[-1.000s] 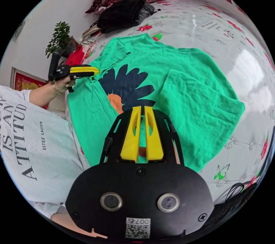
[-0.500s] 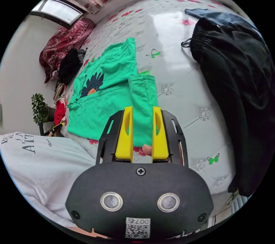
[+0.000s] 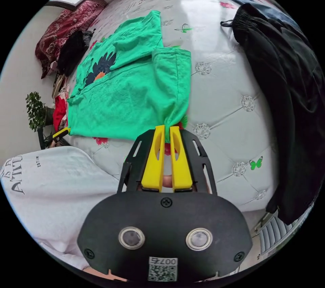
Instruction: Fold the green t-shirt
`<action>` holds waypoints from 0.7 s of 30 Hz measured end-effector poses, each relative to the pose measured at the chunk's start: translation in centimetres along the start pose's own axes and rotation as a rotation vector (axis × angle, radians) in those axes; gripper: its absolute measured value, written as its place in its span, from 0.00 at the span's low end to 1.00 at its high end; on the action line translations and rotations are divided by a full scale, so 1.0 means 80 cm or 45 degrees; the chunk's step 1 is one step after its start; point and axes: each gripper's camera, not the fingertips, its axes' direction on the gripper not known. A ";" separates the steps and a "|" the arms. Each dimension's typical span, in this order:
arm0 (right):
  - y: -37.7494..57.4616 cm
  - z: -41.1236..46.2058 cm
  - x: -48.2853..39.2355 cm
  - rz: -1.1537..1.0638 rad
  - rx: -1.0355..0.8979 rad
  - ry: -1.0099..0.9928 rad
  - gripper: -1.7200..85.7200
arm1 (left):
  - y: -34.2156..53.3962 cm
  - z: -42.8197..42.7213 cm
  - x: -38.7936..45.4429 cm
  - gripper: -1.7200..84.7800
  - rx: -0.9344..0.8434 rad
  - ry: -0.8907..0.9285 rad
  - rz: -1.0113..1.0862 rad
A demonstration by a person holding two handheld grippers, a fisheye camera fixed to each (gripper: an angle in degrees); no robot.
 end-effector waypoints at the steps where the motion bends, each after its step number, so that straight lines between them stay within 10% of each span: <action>1: 0.005 -0.010 0.008 0.004 0.014 -0.045 0.03 | 0.003 -0.009 -0.007 0.02 0.007 0.051 -0.003; 14: -0.086 -0.185 0.084 0.115 0.234 -0.825 0.02 | -0.113 -0.121 -0.153 0.03 0.210 0.889 -0.247; 21: -0.279 -0.136 0.063 0.204 0.450 -0.520 0.05 | -0.255 -0.061 -0.189 0.14 0.529 0.589 -0.825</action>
